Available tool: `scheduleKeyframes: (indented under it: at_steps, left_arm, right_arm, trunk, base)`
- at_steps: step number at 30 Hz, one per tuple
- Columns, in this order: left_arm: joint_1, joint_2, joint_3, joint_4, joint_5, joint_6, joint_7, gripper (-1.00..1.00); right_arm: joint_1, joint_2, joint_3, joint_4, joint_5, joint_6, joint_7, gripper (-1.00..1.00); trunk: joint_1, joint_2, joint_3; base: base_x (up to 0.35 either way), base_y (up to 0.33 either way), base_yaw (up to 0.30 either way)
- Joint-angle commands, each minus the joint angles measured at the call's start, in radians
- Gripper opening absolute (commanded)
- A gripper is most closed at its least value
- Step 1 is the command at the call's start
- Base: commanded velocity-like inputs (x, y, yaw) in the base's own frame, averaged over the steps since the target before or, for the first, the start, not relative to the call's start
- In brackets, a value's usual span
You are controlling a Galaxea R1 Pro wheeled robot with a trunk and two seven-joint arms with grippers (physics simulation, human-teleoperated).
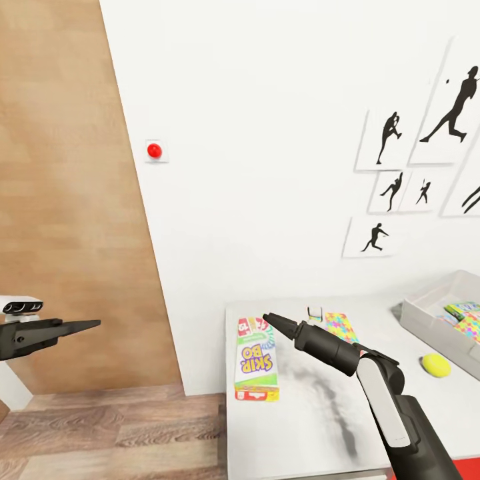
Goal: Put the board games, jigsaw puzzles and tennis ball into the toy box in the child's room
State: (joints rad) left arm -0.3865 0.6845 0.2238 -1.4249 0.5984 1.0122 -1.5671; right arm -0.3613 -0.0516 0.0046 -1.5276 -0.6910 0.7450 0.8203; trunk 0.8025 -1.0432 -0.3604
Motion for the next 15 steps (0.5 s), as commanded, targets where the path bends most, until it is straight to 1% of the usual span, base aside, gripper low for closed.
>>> scheduleKeyframes:
  at_steps: [1, 4, 9, 15]
  left_arm:
    - [-0.001, 0.001, 0.000, 0.000, 0.000, 0.011, -0.004, 1.00]
    - [-0.001, 0.001, 0.000, 0.000, 0.000, 0.011, -0.004, 1.00]
    - [-0.001, 0.002, 0.001, 0.033, -0.002, 0.011, -0.004, 1.00]
    - [-0.002, 0.004, 0.006, 0.047, -0.002, 0.011, -0.004, 1.00]
  right_arm:
    - [-0.001, -0.001, 0.001, 0.000, -0.005, 0.005, -0.002, 1.00]
    - [-0.001, -0.001, 0.001, 0.001, -0.006, 0.005, -0.004, 1.00]
    - [-0.001, -0.001, -0.001, 0.004, -0.007, 0.006, -0.003, 1.00]
    - [-0.001, -0.001, -0.004, 0.007, -0.007, 0.007, -0.003, 1.00]
  trunk:
    - [0.000, -0.001, -0.001]
    - [0.000, -0.001, -0.001]
    - [-0.019, 0.034, 0.014]
    - [-0.042, 0.076, 0.033]
  base:
    - [0.019, 0.006, 0.003]
    - [0.013, 0.004, 0.002]
    - [0.004, 0.001, 0.001]
    - [0.001, 0.000, 0.000]
